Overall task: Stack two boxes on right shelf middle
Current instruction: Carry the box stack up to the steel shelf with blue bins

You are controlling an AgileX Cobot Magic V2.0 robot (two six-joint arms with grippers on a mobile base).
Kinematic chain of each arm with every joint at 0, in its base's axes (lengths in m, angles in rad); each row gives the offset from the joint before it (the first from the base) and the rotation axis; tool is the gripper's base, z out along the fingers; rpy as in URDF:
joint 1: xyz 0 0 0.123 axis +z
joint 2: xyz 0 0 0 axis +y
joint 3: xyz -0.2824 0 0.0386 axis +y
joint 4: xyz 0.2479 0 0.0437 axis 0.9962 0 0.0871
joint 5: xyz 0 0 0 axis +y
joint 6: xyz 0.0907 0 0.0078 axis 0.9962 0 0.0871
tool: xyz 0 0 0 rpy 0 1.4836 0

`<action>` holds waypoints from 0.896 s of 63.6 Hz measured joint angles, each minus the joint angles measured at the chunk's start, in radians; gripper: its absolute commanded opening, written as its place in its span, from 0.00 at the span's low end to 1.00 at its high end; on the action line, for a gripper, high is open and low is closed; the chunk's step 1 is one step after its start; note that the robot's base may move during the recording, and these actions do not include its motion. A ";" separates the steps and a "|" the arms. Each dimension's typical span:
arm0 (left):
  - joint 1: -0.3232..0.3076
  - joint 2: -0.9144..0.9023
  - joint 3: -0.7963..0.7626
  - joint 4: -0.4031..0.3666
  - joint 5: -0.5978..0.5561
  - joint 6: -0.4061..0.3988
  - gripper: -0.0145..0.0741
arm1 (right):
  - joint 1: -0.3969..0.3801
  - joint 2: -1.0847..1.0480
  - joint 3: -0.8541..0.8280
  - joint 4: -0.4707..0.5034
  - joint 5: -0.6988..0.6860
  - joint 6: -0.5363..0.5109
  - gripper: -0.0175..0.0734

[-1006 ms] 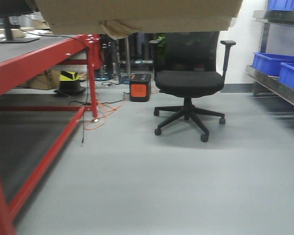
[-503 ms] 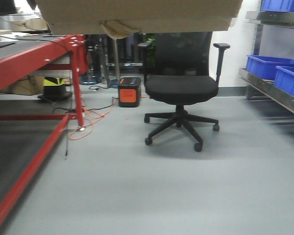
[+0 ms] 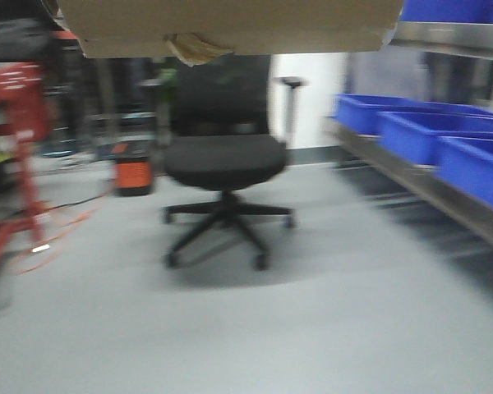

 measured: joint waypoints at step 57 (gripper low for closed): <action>0.000 0.000 0.000 -0.004 0.000 0.000 0.04 | 0.000 0.000 0.000 0.000 0.000 0.000 0.01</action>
